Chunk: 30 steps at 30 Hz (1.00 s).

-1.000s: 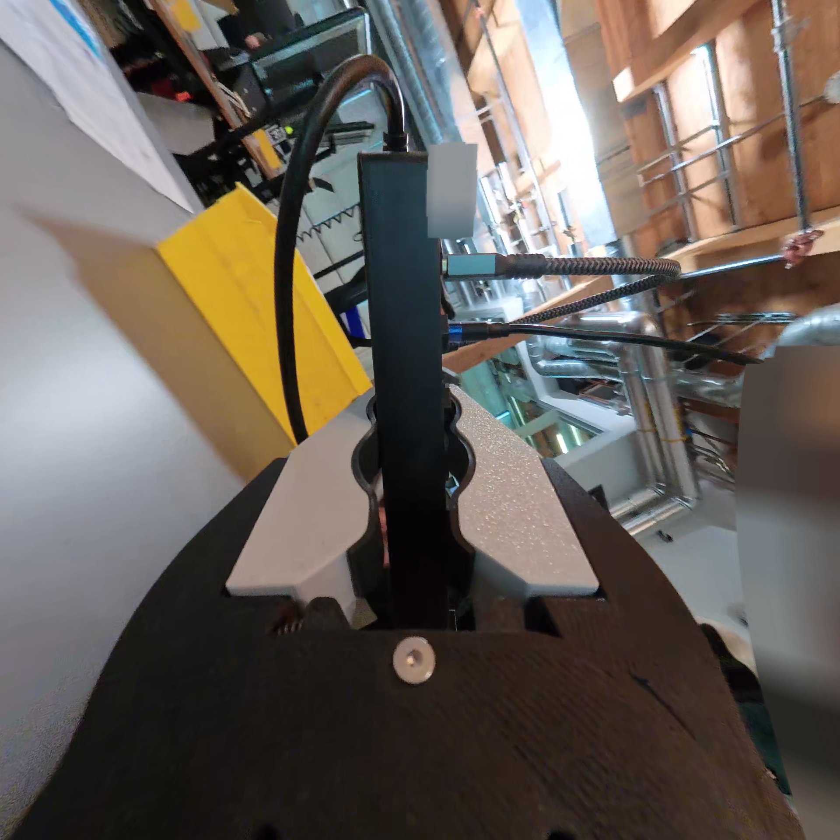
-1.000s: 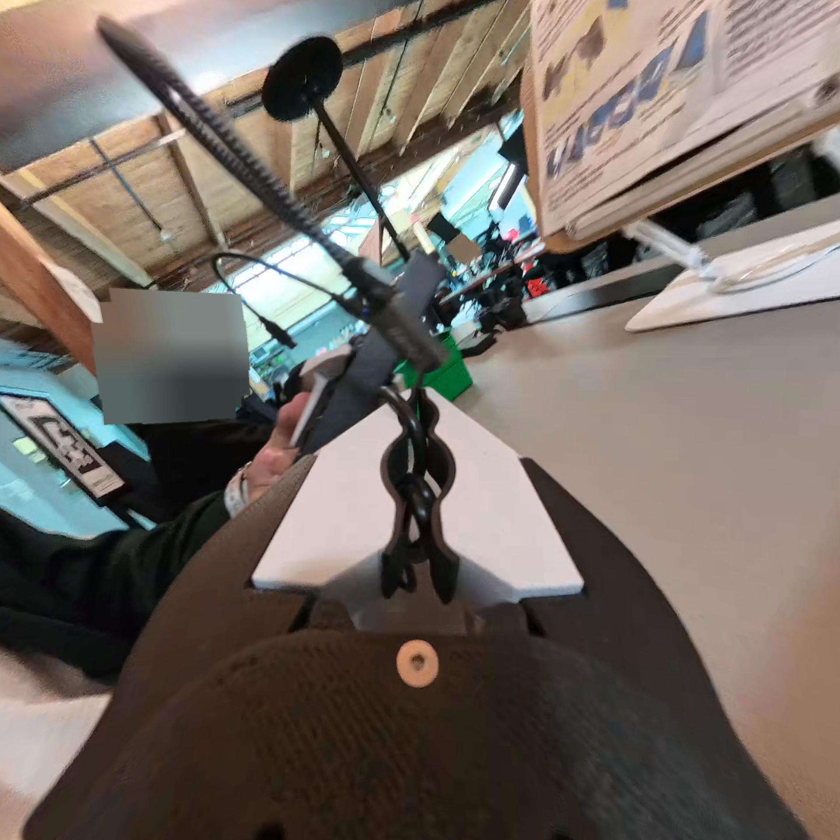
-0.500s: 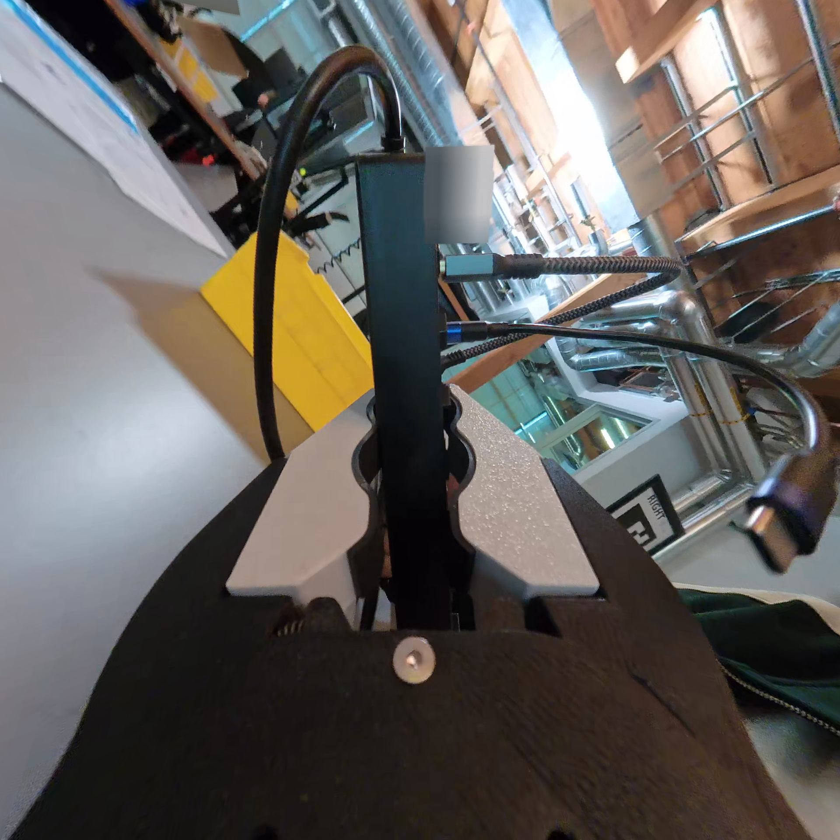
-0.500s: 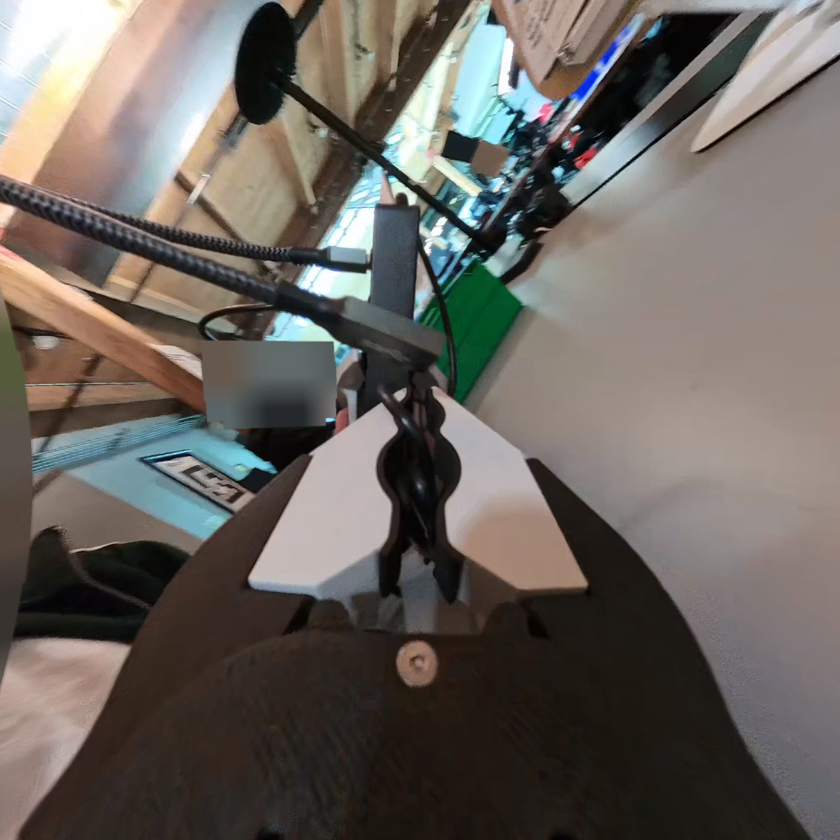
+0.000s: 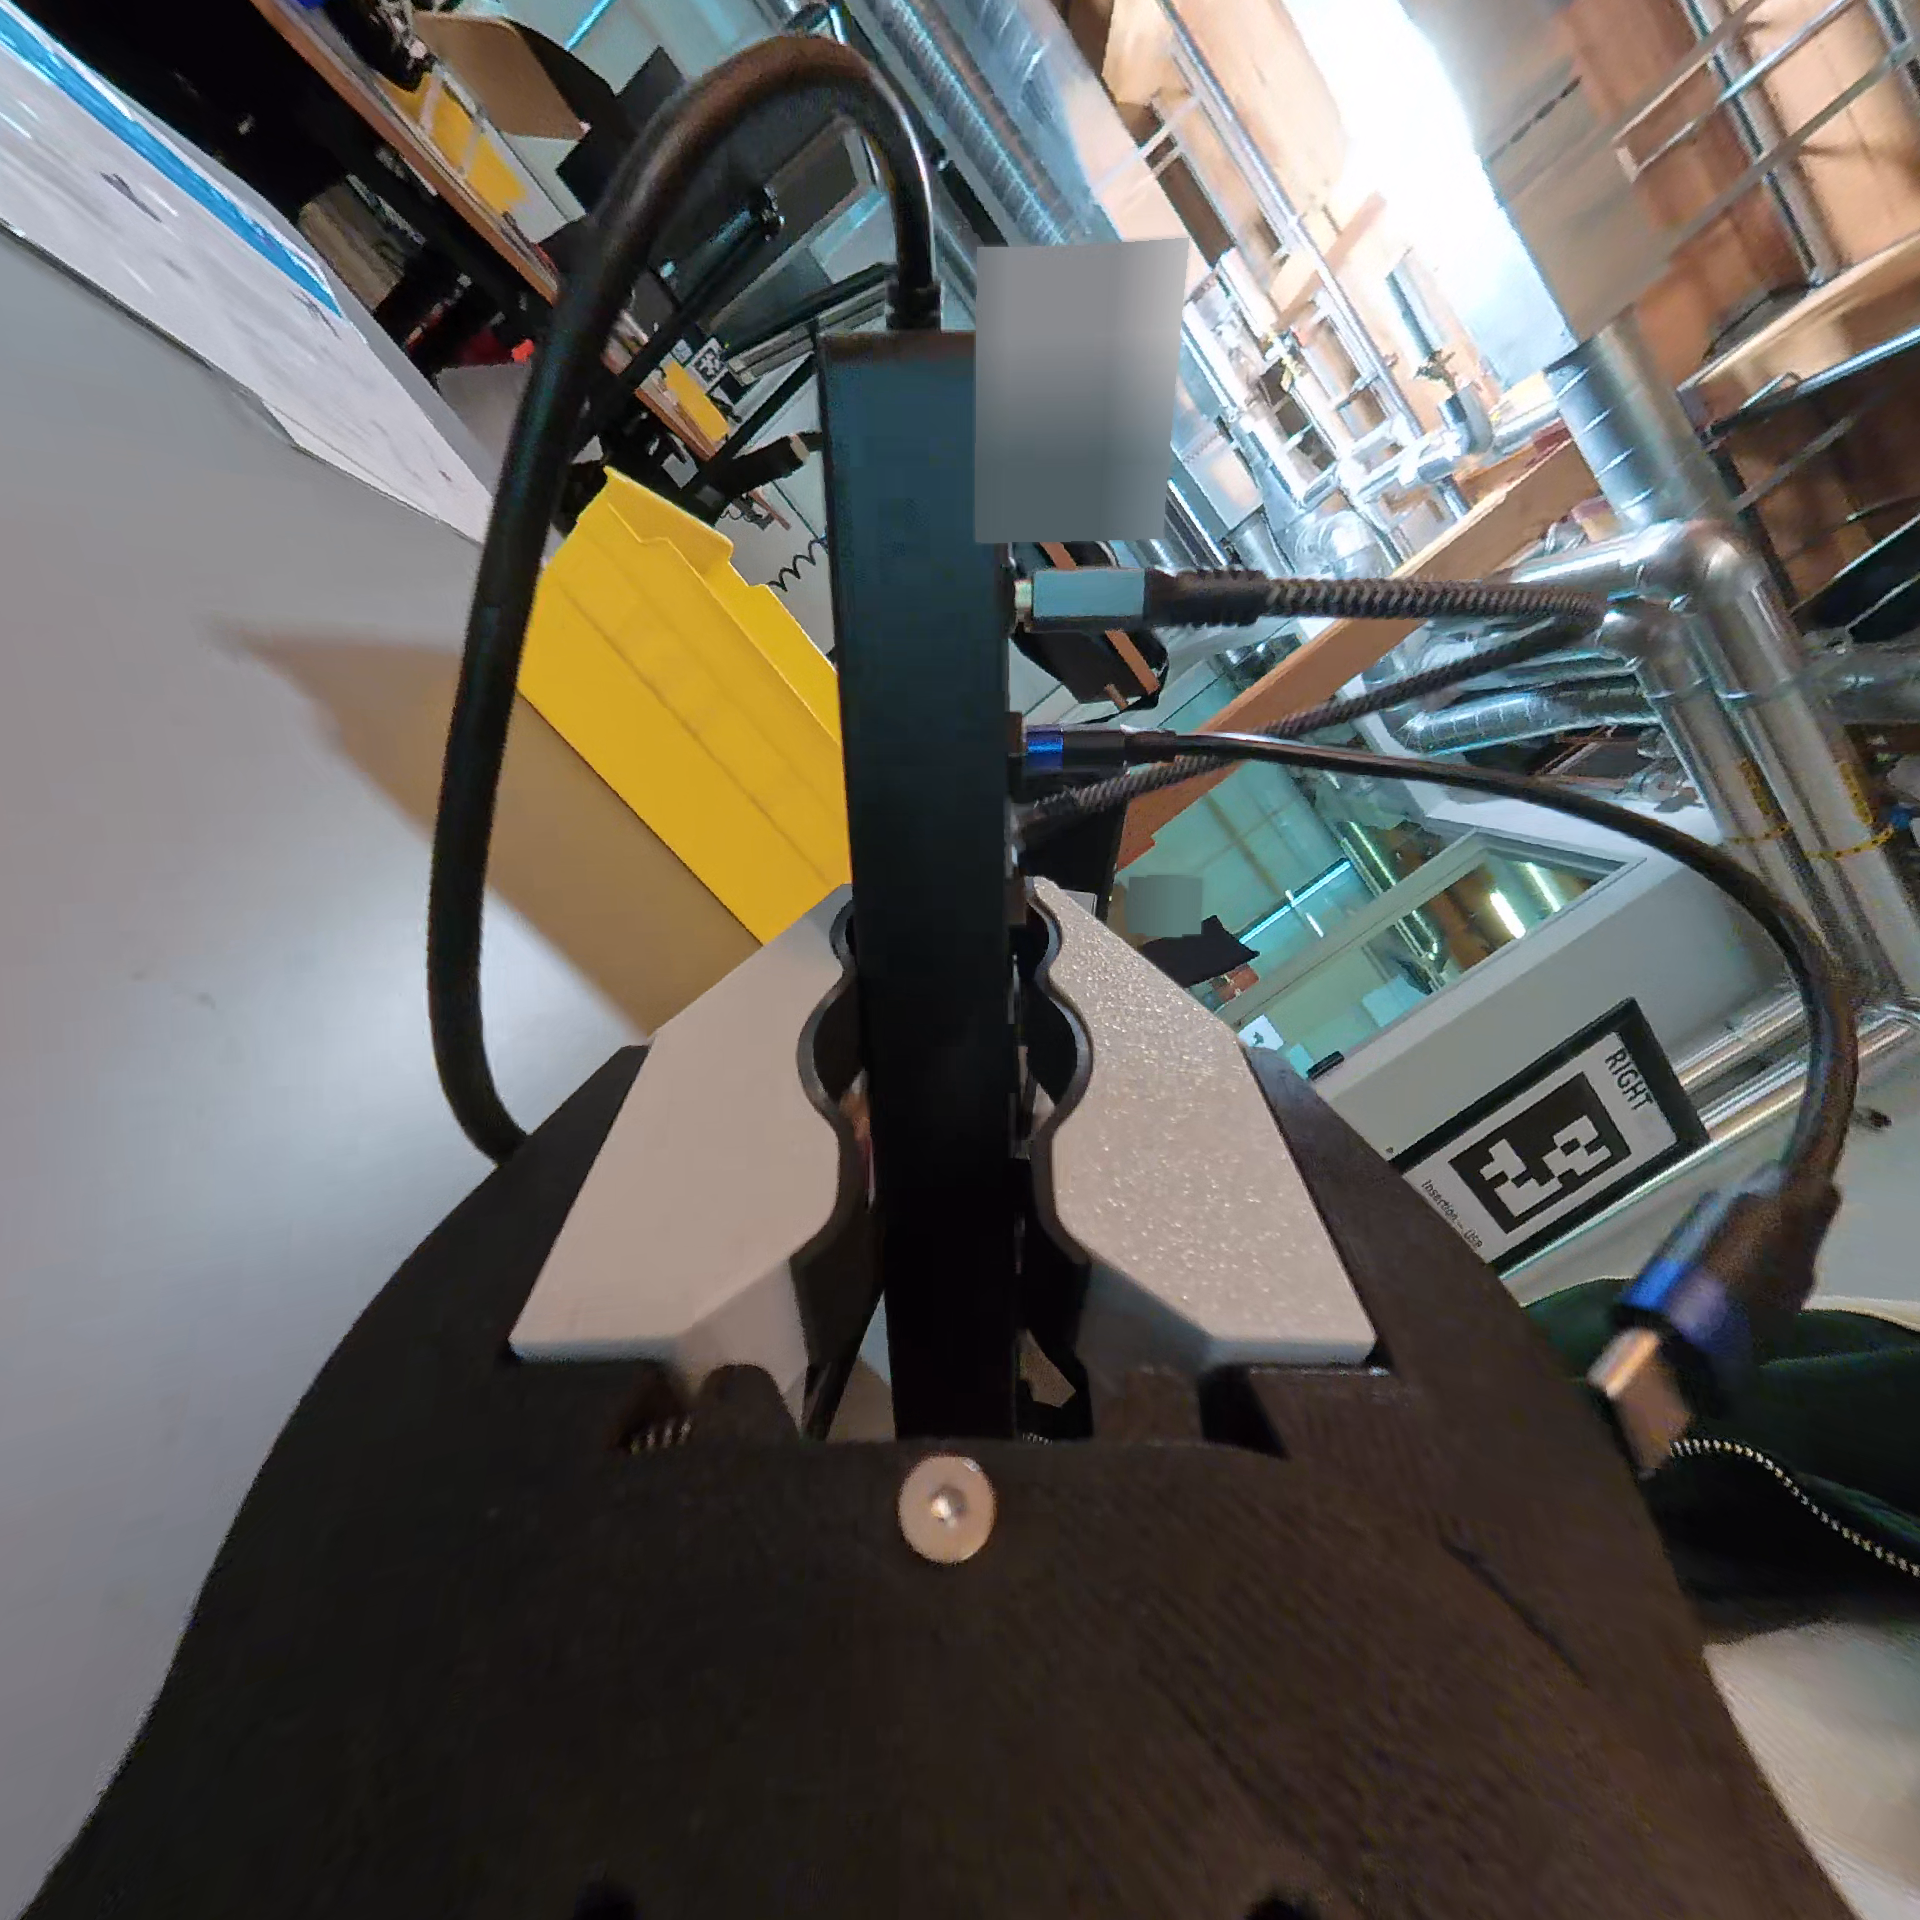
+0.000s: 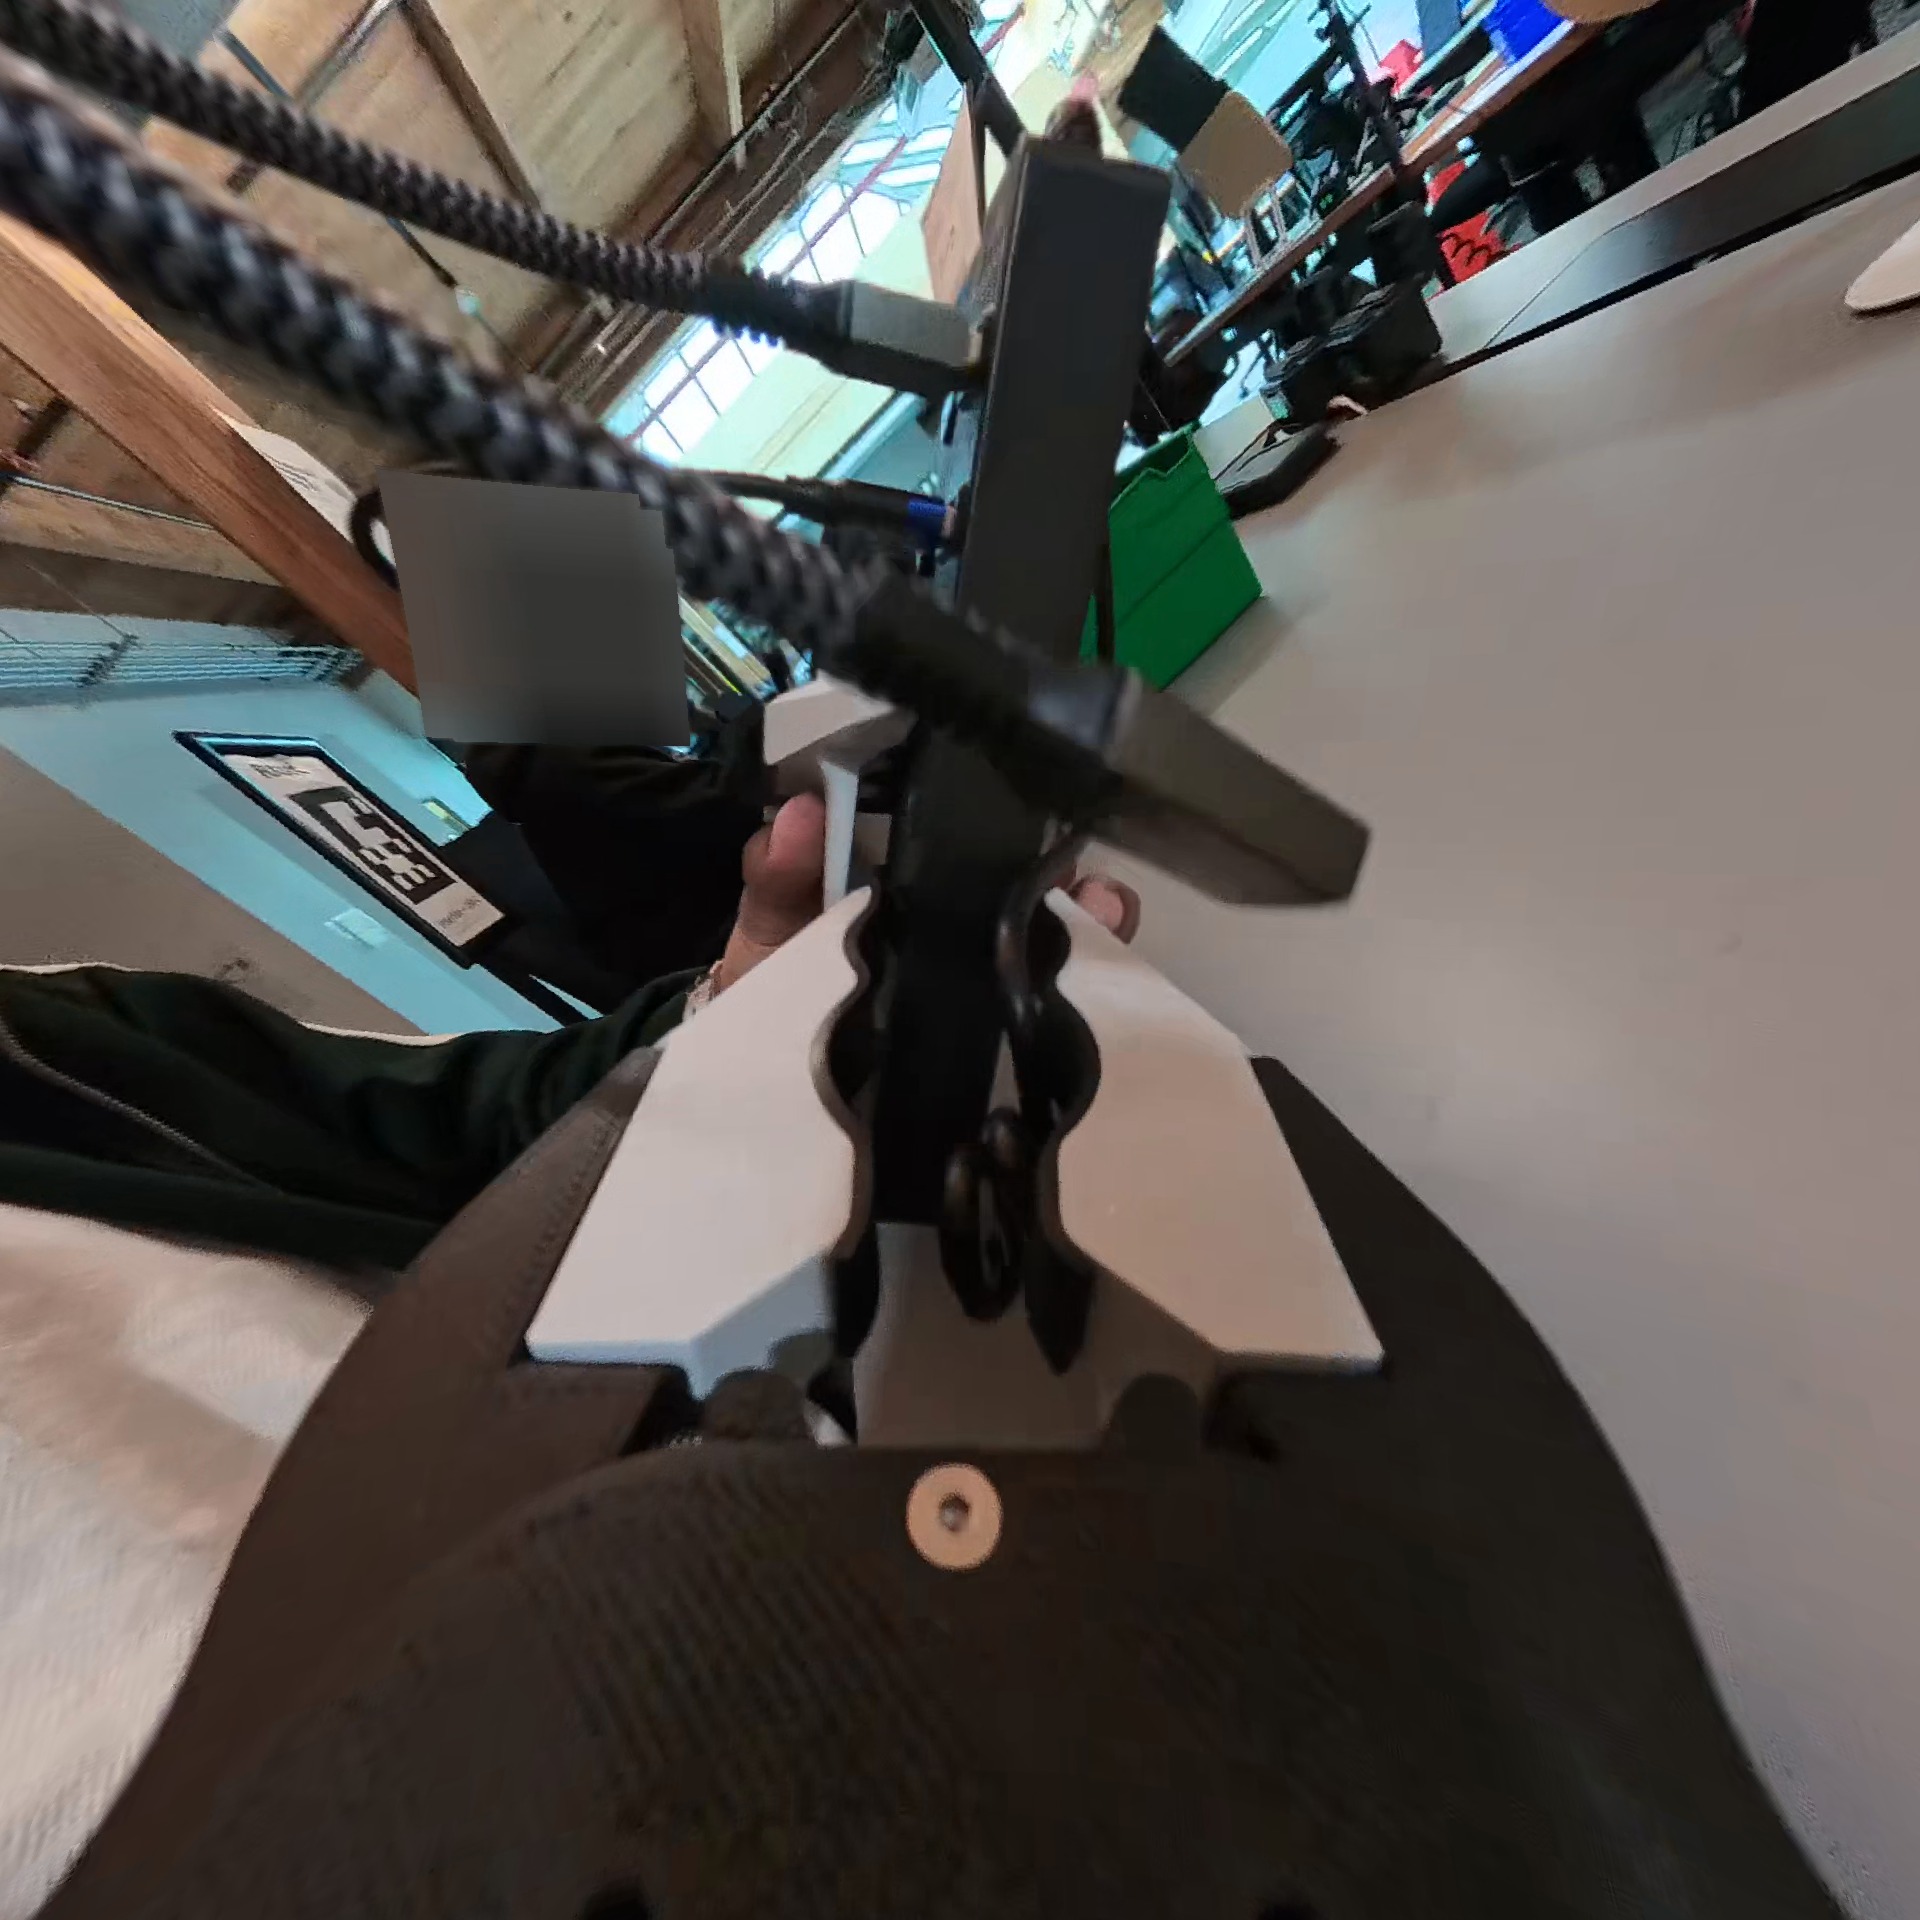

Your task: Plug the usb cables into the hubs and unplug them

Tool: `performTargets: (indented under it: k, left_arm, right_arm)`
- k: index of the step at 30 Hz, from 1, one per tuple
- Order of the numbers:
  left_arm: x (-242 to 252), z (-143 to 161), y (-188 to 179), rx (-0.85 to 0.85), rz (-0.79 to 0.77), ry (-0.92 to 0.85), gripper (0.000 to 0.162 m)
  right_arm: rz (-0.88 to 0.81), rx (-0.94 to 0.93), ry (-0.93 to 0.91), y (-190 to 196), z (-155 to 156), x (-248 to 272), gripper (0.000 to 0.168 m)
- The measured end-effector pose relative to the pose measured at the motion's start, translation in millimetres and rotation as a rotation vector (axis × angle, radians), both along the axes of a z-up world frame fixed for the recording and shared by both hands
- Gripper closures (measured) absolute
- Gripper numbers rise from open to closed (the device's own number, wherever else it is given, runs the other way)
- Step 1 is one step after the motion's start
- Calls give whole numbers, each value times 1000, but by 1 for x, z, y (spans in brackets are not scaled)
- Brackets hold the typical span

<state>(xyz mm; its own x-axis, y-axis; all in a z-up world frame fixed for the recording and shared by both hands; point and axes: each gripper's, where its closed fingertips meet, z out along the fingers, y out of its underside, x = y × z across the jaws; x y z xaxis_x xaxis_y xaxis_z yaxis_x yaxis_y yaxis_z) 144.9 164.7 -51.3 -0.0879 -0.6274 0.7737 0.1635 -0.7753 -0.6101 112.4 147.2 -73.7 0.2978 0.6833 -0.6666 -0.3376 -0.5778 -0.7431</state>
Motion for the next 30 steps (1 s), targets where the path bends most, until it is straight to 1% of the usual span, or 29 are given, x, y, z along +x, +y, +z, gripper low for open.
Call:
performTargets:
  k: [2,3,6,9,12,14,17,20,22,24,27,30]
  left_arm:
    - [-1,1,0,7,-9,-3,128]
    - [-2,3,0,8,-11,-13,127]
    - [-4,11,-3,15,-39,-53,114]
    - [-9,27,-10,38,-75,-153,113]
    - [-14,39,-18,69,-101,-227,113]
    - [-12,38,-21,86,-112,-220,114]
    - [-7,28,-20,92,-91,-169,114]
    - [-4,22,-20,84,-90,-152,114]
    - [-3,20,-22,94,-99,-143,118]
    - [-2,19,-28,110,-130,-139,128]
    - [1,16,-30,141,-135,-111,130]
    - [5,8,-27,176,-102,-52,130]
  right_arm:
    - [-25,-3,21,2,3,5,144]
    - [-42,0,28,4,5,8,145]
    - [-86,31,60,8,18,21,146]
    - [-131,86,48,9,38,33,146]
    - [-203,149,54,11,73,55,146]
    - [-269,205,58,12,103,80,146]
    - [-418,310,26,10,147,134,146]
    - [-629,408,-75,6,171,202,145]
    - [-784,427,-189,4,169,251,146]
    - [-909,385,-320,4,151,297,146]
    - [-1015,251,-476,9,105,347,146]
    - [-1002,108,-520,17,56,364,146]
